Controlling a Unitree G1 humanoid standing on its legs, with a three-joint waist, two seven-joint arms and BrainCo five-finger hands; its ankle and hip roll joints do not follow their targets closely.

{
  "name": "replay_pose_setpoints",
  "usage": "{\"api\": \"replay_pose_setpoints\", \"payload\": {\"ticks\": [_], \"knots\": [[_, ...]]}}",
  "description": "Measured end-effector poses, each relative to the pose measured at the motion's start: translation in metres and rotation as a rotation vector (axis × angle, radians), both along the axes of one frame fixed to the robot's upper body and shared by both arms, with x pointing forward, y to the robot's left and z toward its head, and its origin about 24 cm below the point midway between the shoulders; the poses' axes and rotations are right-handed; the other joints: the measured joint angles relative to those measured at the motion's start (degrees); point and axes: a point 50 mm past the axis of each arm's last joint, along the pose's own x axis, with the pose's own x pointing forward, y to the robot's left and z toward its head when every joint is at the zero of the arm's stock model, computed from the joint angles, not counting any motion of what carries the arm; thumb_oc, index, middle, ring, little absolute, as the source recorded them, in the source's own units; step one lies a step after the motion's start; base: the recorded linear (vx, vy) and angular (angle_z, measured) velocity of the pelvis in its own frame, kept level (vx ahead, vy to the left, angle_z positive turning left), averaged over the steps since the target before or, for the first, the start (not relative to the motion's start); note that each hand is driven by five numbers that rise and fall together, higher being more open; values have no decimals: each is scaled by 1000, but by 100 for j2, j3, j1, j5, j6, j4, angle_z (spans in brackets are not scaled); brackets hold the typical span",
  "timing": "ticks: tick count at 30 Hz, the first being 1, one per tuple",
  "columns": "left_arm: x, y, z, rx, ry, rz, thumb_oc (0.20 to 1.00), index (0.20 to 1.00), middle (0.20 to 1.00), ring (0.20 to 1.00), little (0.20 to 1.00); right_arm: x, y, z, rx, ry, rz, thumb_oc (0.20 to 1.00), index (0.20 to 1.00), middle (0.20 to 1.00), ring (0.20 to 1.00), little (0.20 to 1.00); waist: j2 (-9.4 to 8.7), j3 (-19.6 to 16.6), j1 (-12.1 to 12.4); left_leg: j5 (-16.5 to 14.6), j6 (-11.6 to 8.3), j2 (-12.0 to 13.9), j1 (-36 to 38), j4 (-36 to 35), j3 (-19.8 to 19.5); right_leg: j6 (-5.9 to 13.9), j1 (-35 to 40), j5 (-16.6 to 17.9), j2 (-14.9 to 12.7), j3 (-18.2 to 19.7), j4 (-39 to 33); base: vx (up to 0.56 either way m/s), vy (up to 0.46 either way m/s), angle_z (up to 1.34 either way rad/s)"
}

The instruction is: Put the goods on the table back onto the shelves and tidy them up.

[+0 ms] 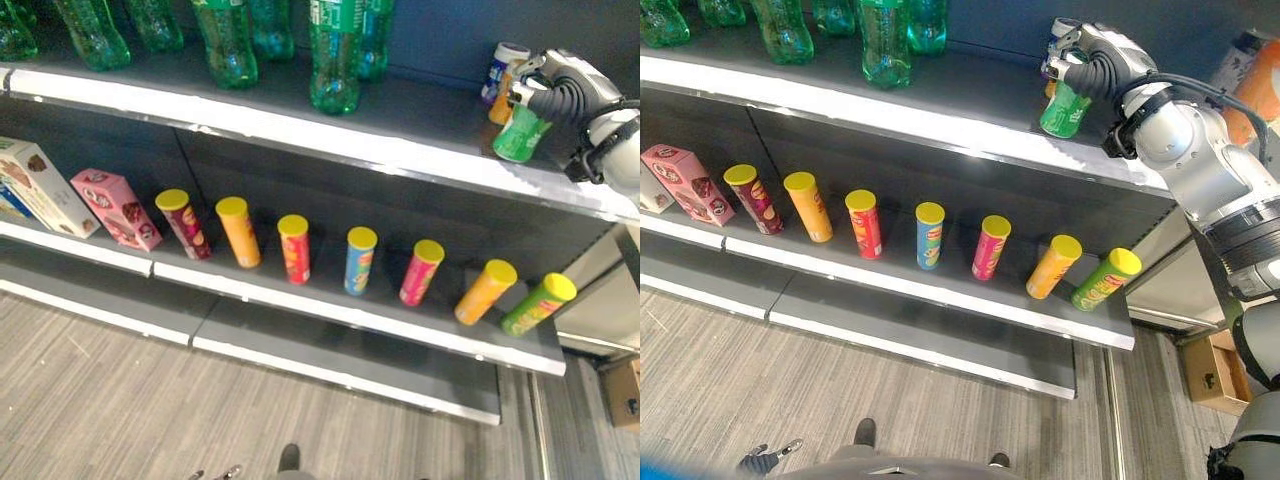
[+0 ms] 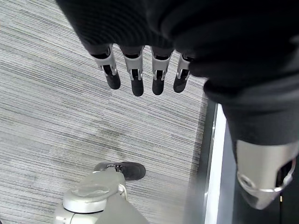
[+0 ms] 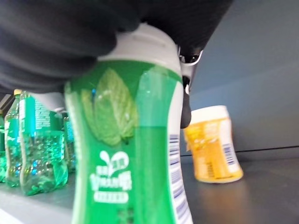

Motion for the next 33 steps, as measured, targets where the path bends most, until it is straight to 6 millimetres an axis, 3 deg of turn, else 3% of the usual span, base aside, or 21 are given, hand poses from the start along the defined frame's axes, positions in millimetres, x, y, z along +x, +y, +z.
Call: {"api": "replay_pose_setpoints", "payload": {"ticks": [22,33], "knots": [[0,-3,-1,-6,4,-16,1000,1000,1000,1000,1000,7,-6,-4,30,17,-38,200,200,200,200,200,25,33,16,2,1,-16,-43,1,-61,16,1,-13,-7,-65,-2,2,0,1],[5,-7,-2,-16,-8,-18,1000,1000,1000,1000,1000,4,-10,3,-39,4,-67,200,200,200,200,200,-89,131,13,3,2,-23,-65,1,-93,23,5,-19,-8,-97,1,0,1,1]]}}
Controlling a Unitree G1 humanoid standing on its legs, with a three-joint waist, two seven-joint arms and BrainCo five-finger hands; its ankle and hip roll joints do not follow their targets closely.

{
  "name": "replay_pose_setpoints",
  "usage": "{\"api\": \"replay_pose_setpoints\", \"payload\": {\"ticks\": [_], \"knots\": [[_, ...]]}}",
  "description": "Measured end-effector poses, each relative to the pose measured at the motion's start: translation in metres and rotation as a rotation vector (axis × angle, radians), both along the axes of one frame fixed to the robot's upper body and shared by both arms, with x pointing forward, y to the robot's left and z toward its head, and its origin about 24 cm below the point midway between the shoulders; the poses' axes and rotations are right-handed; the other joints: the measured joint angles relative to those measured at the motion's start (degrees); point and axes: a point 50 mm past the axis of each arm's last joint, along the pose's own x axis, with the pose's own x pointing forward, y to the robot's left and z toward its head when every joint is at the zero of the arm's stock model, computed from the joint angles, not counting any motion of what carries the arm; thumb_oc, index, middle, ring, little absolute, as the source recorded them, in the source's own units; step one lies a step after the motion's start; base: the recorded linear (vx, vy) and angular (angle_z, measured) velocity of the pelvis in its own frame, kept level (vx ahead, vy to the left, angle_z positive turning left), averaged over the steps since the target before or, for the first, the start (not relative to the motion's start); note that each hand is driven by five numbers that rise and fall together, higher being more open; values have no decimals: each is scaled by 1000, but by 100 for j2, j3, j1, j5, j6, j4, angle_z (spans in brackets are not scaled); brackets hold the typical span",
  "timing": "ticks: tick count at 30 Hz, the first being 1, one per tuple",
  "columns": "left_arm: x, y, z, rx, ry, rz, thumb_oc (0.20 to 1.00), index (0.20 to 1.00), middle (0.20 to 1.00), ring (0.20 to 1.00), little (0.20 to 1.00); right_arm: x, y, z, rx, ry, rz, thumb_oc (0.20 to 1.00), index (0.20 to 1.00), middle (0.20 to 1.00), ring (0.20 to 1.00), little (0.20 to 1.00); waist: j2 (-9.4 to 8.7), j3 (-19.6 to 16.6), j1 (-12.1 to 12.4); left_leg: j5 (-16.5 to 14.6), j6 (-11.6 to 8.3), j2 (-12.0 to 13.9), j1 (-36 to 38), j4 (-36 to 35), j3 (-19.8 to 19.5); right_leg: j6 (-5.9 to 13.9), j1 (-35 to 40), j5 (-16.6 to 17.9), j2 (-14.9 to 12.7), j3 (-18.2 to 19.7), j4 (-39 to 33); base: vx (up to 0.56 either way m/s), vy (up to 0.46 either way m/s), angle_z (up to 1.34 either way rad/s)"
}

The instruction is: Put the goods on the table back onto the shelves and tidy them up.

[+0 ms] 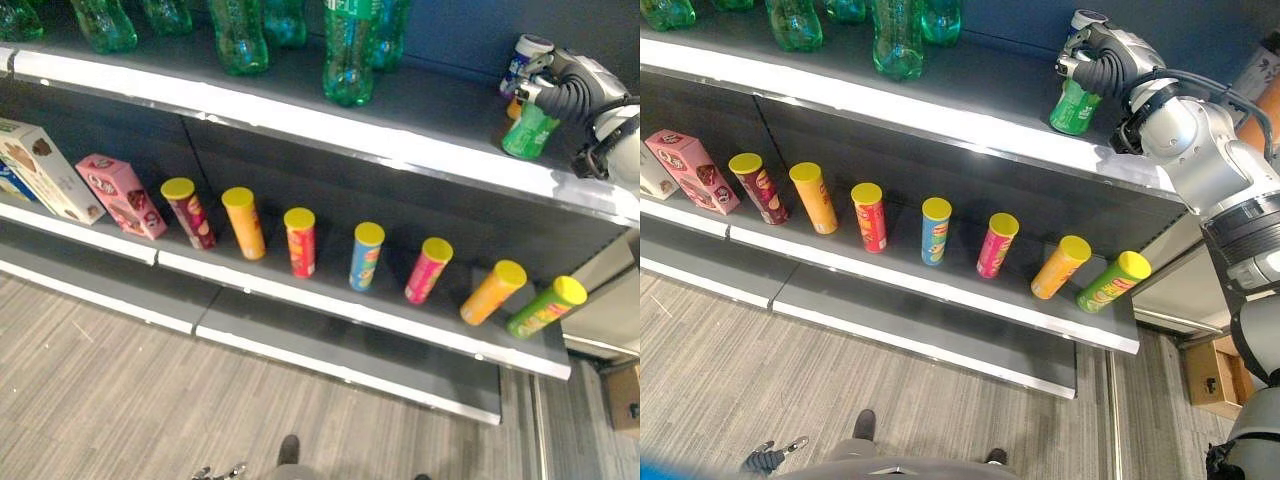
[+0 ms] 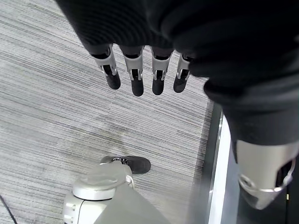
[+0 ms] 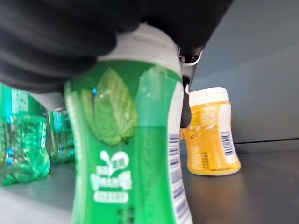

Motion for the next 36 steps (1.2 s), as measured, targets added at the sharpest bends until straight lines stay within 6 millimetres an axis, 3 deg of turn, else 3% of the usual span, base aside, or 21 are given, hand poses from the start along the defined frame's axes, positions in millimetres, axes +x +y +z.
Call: {"api": "replay_pose_setpoints", "payload": {"ticks": [33,34,36], "knots": [[5,-3,1,-6,-25,-7,1000,1000,1000,1000,1000,-2,-5,4,-70,16,-28,200,200,200,200,200,2,70,-15,5,3,-7,43,0,-46,-1,74,-7,-5,-42,1,0,0,0],[5,-3,1,-6,-25,-7,1000,1000,1000,1000,1000,-2,-5,4,-71,17,-29,1000,1000,1000,1000,1000,1,70,-15,5,4,-7,43,0,-46,-2,74,-7,-5,-42,1,0,0,0],[5,-3,1,-6,-25,-7,1000,1000,1000,1000,1000,-2,-5,3,-88,13,-36,1000,1000,1000,1000,1000,2,68,-15,5,4,-8,43,0,-47,-2,74,-7,-5,-42,2,0,0,0]]}}
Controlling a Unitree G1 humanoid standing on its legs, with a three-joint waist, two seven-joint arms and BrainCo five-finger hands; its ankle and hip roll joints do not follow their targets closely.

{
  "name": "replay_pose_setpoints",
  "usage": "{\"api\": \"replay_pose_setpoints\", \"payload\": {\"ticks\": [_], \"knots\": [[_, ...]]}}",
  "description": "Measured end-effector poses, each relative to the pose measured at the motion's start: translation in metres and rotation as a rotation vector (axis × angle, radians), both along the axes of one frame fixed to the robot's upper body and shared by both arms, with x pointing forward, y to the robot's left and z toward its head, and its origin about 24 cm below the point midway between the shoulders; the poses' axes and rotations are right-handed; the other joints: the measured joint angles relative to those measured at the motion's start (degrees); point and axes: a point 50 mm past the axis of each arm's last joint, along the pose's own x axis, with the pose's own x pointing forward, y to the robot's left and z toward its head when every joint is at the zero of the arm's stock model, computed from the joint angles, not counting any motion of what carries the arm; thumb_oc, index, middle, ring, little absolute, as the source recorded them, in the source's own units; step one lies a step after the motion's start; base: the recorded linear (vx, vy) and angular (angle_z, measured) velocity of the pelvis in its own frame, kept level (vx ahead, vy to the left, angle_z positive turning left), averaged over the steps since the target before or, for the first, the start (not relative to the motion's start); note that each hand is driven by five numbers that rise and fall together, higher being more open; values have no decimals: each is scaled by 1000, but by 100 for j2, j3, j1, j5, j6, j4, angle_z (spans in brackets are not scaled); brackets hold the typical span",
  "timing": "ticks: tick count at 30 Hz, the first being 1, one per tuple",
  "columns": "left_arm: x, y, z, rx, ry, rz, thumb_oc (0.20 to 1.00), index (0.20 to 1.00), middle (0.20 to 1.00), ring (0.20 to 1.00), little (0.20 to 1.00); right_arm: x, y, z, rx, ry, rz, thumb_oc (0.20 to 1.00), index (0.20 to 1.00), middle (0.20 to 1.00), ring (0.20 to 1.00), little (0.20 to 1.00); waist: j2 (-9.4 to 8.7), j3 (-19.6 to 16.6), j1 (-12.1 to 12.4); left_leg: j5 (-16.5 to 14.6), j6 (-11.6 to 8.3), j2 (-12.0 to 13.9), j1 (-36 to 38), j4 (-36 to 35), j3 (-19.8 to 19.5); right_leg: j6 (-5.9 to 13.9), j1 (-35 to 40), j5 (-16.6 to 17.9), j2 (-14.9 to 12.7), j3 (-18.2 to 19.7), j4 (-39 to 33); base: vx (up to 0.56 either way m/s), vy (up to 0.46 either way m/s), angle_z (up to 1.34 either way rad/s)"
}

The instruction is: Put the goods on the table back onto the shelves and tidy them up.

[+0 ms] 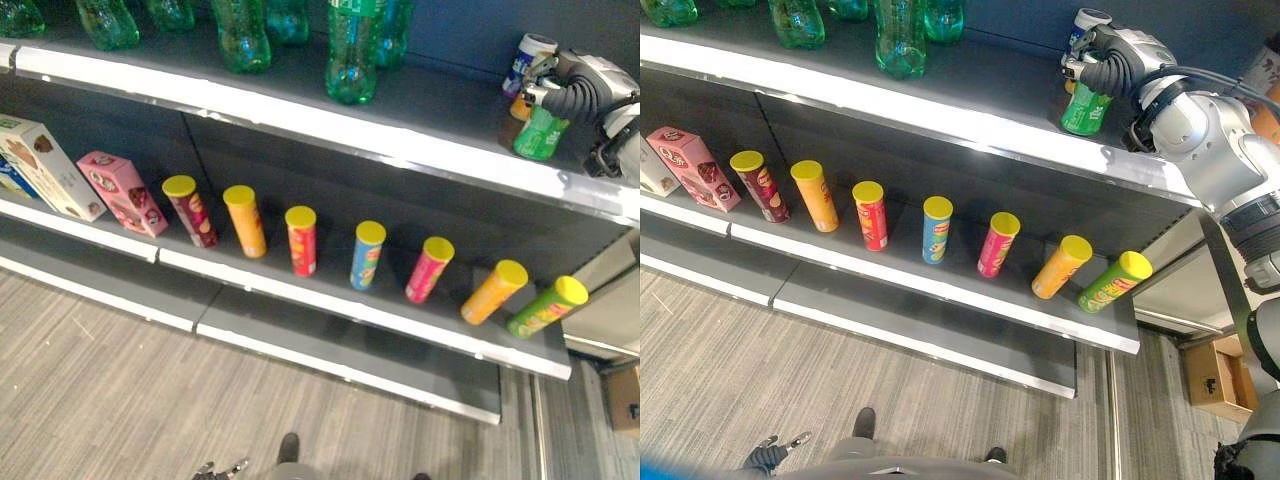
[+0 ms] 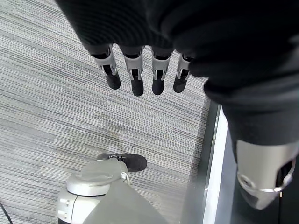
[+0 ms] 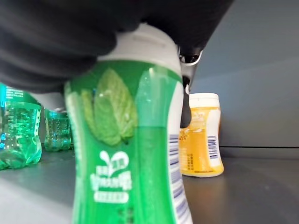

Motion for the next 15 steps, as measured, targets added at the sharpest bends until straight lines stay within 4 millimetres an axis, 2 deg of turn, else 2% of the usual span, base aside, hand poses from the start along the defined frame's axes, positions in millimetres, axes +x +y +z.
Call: {"api": "replay_pose_setpoints", "payload": {"ticks": [13,14,15], "knots": [[0,0,0,2,-1,2,1000,1000,1000,1000,1000,-2,-1,4,-9,-45,-10,1000,1000,1000,1000,1000,-5,-6,-14,0,0,0,1,0,0,0,0,0,0,2,11,0,0,0],[0,0,0,3,-2,4,1000,1000,1000,1000,1000,-7,-3,9,-19,-70,-13,1000,1000,1000,1000,1000,-4,-5,-15,0,0,0,-6,0,0,-1,-4,0,0,2,13,3,33,2],[0,1,1,4,-8,23,1000,1000,1000,1000,1000,-23,-3,24,-15,-151,11,1000,1000,1000,1000,1000,0,-2,-19,0,0,-5,-25,0,-8,1,-20,-3,-1,0,17,11,35,1]]}}
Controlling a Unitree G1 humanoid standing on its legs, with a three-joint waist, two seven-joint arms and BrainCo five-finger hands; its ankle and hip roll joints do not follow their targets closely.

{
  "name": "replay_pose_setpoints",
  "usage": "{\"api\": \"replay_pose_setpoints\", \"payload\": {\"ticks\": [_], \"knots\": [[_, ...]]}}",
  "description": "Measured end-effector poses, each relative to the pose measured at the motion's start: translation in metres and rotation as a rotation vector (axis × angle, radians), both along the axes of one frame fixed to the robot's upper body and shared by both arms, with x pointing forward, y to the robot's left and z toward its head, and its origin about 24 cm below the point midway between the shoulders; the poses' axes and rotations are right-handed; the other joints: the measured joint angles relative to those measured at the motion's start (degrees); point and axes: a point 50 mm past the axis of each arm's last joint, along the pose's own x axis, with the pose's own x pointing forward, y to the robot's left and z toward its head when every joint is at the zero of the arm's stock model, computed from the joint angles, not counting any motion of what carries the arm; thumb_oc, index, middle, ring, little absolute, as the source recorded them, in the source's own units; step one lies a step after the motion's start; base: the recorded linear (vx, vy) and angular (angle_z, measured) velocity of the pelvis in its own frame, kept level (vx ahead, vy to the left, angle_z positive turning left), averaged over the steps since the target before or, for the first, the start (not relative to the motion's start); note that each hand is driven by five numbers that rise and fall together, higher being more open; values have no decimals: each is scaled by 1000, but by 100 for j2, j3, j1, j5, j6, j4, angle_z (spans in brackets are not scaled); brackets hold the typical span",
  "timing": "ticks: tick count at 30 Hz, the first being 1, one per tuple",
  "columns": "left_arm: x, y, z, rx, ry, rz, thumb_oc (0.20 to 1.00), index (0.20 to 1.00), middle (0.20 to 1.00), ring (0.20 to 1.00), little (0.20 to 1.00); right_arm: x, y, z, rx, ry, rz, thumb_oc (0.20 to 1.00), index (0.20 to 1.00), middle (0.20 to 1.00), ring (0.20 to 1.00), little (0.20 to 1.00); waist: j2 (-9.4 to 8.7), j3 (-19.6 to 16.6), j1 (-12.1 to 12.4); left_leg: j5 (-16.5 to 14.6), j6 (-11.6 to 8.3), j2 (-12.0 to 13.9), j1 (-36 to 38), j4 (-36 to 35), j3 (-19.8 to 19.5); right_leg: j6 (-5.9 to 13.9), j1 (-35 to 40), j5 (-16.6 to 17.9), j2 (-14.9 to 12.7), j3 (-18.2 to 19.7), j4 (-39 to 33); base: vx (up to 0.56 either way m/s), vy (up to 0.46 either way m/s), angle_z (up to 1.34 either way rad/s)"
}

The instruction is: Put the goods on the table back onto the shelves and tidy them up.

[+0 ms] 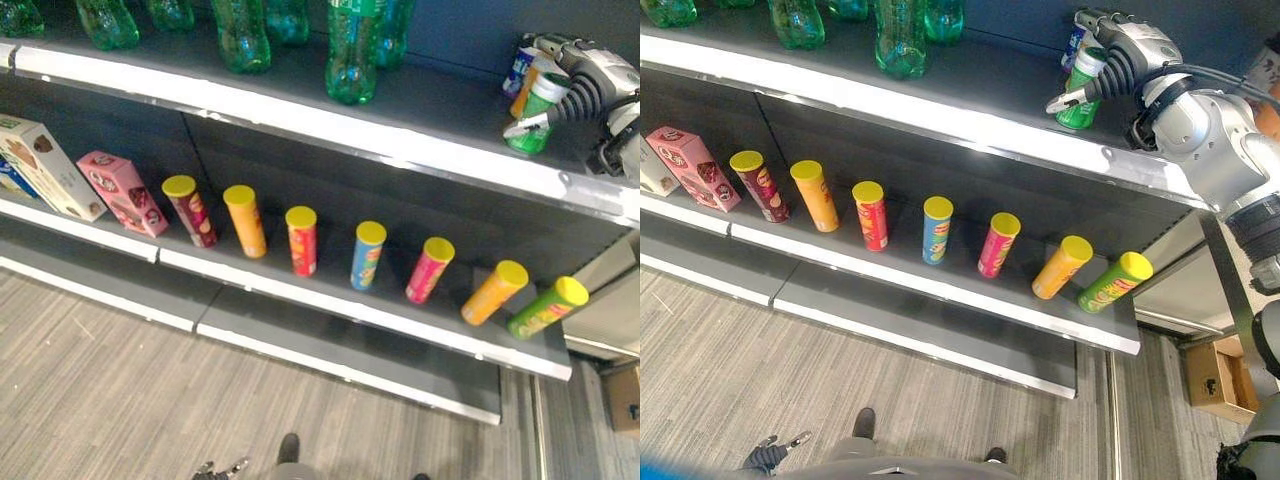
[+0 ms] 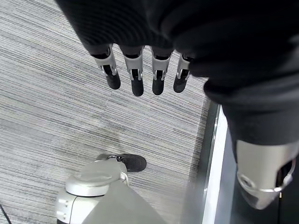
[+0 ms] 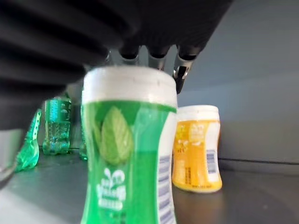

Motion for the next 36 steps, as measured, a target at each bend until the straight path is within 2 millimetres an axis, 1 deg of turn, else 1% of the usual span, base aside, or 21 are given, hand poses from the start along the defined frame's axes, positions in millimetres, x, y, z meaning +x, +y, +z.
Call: {"api": "replay_pose_setpoints", "payload": {"ticks": [1,2,3,4,5,6,8,11,13,15,16,19,24,26,27,28,29,30,32,35,36], "knots": [[-6,0,-1,5,11,19,1000,1000,1000,1000,1000,-29,4,27,5,-165,60,1000,1000,1000,1000,1000,7,-1,-81,0,0,-8,8,0,7,6,2,-6,-10,2,1,14,35,1],[-7,0,-1,9,12,23,1000,1000,1000,1000,1000,-47,6,38,9,-246,92,1000,1000,1000,1000,1000,3,-2,-136,-2,-2,-6,27,0,7,11,21,-11,-8,4,3,17,31,0],[-7,0,-1,10,8,33,1000,1000,1000,1000,1000,-65,3,41,17,-315,107,1000,1000,1000,1000,1000,-2,-1,-176,-6,-8,-7,43,1,9,16,24,-22,-10,2,4,17,23,3],[-6,-1,-1,12,2,38,1000,1000,1000,1000,1000,-92,-4,44,34,-412,125,1000,1000,1000,1000,1000,-7,1,-190,-11,-13,-10,33,-1,1,23,25,-40,-11,-4,3,0,0,0],[-8,-2,-2,10,3,58,1000,1000,1000,1000,1000,-107,-6,45,41,-477,147,1000,1000,1000,1000,1000,-4,-3,-283,-12,-13,-18,44,-1,15,17,32,-44,-19,6,2,5,13,-5],[-13,-4,-3,7,16,64,1000,1000,1000,1000,1000,-112,-10,45,56,-510,143,1000,1000,1000,1000,1000,14,-4,-386,-16,-17,-19,62,-1,42,16,32,-42,-24,27,2,0,9,-15],[-12,-7,-3,2,4,69,1000,1000,1000,1000,1000,-127,-37,32,129,-552,55,1000,1000,1000,1000,1000,-1,-18,-506,-29,-32,10,86,-6,118,14,15,-52,-8,97,2,3,9,-19],[-6,-14,-5,-13,-9,48,1000,1000,1000,1000,1000,-128,-63,4,224,-513,-50,1000,1000,1000,1000,1000,100,-103,-735,-91,-65,55,74,-36,238,6,-86,-99,17,232,-19,3,13,-22],[2,-19,-5,-24,-29,36,1000,1000,1000,1000,1000,-128,-72,-14,274,-478,-85,1000,1000,1000,1000,1000,164,-139,-841,-82,-52,65,79,-36,358,-3,-178,-52,19,365,-20,2,21,-25],[6,-20,-5,-26,-37,30,1000,1000,1000,1000,1000,-129,-76,-19,289,-468,-99,1000,1000,1000,1000,1000,202,-167,-937,-66,-31,61,114,-36,393,0,-183,-51,12,414,-21,-2,22,-15],[8,-20,-4,-25,-45,27,1000,1000,1000,1000,1000,-133,-79,-23,307,-466,-100,1000,1000,1000,1000,1000,200,-176,-914,-63,-44,67,128,-37,426,1,-194,-52,14,450,-20,-14,30,-16],[10,-21,-4,-27,-47,13,1000,1000,1000,1000,1000,-136,-85,-51,473,-388,-73,1000,1000,1000,1000,1000,110,-179,-956,-76,-64,69,169,-37,559,12,-260,-12,11,584,-18,-20,24,-22],[16,-18,-2,-19,-57,-6,1000,1000,1000,1000,1000,-127,-96,-118,769,-70,-54,1000,1000,1000,1000,1000,-58,-200,-1070,-87,-68,68,188,-39,651,-9,-305,33,5,675,-2,-19,15,-9],[25,-18,0,-20,-77,-20,1000,1000,1000,1000,1000,-126,-102,-145,859,60,-91,1000,1000,1000,1000,1000,-6,-155,-1150,-89,-68,52,181,-7,725,-2,-395,50,-9,763,12,-48,23,-14],[28,-16,3,-13,-95,-25,1000,1000,1000,1000,1000,-132,-99,-163,994,65,-47,1000,1000,1000,1000,1000,-76,-179,-1067,-82,-62,87,171,-13,787,-3,-464,48,13,815,87,-21,4,-27],[29,-16,3,-20,-103,-22,1000,1000,1000,1000,1000,-141,-91,-204,1148,203,-69,1000,1000,1000,1000,1000,-100,-185,-1092,-104,-89,89,176,-10,847,-8,-488,57,28,881,29,-34,22,-32],[31,-16,4,-27,-112,-24,1000,1000,1000,1000,1000,-151,-83,-234,1224,342,-97,1000,1000,1000,1000,1000,-56,-154,-1053,-113,-92,82,164,-22,901,3,-507,61,8,913,20,-12,25,-24],[30,-16,3,-37,-113,-19,1000,1000,1000,1000,1000,-163,-77,-259,1262,499,-134,1000,1000,1000,1000,1000,8,-88,-1167,-124,-70,37,192,-33,924,5,-494,103,-38,933,15,-5,34,-13],[20,-11,1,-36,-65,-25,1000,1000,1000,1000,1000,-175,-71,-294,1406,694,-137,1000,1000,1000,1000,1000,116,-54,-1370,-141,-56,9,224,-41,968,18,-502,111,-71,981,13,7,29,-13],[17,-5,2,-44,-40,-56,1000,1000,1000,1000,1000,-196,-66,-346,1477,1026,-221,1000,1000,1000,1000,1000,166,-54,-1391,-208,-54,39,307,-43,1086,43,-461,86,-66,1079,-11,4,13,-16],[20,-5,2,-46,-46,-64,1000,1000,1000,1000,1000,-202,-66,-356,1494,1085,-255,1000,1000,1000,1000,1000,170,-59,-1374,-213,-52,37,316,-43,1081,38,-463,76,-69,1074,-11,0,0,0]]}}
